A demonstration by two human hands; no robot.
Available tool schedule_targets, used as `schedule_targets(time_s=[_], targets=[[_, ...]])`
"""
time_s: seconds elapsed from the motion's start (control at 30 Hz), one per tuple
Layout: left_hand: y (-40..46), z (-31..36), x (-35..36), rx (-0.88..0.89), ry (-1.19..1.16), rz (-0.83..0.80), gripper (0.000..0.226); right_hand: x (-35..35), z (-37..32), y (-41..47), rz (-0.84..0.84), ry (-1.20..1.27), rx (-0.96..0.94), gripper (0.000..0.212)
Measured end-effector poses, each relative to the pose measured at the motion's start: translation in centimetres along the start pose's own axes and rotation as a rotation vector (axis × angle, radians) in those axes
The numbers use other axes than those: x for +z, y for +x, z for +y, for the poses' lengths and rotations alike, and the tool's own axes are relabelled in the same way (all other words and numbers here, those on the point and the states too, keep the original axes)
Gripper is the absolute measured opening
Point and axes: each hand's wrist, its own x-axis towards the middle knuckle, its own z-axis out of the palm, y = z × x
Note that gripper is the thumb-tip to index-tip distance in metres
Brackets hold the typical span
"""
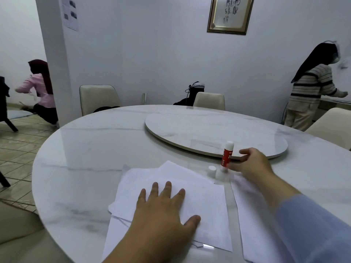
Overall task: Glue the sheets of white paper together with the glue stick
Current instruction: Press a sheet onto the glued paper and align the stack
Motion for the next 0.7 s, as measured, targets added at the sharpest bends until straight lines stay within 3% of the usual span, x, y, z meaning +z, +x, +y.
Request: schedule_targets(time_s=[0.07,0.2,0.27,0.7], targets=[[0.0,0.0,0.1,0.001,0.004,0.002,0.073,-2.6,0.2,-0.3,-0.003,-0.087,0.028,0.061],[-0.1,0.1,0.1,0.003,0.006,0.005,0.073,-6.9,0.7,-2.9,-0.41,-0.658,0.076,0.075],[-0.2,0.2,0.1,0.004,0.008,0.001,0.073,-7.4,1.4,-3.9,-0.447,-0.832,0.058,0.079],[0.2,0.4,-0.1,-0.019,0.006,0.001,0.072,-7.4,3.8,-5.4,-0.214,-0.611,-0.127,0.067]])
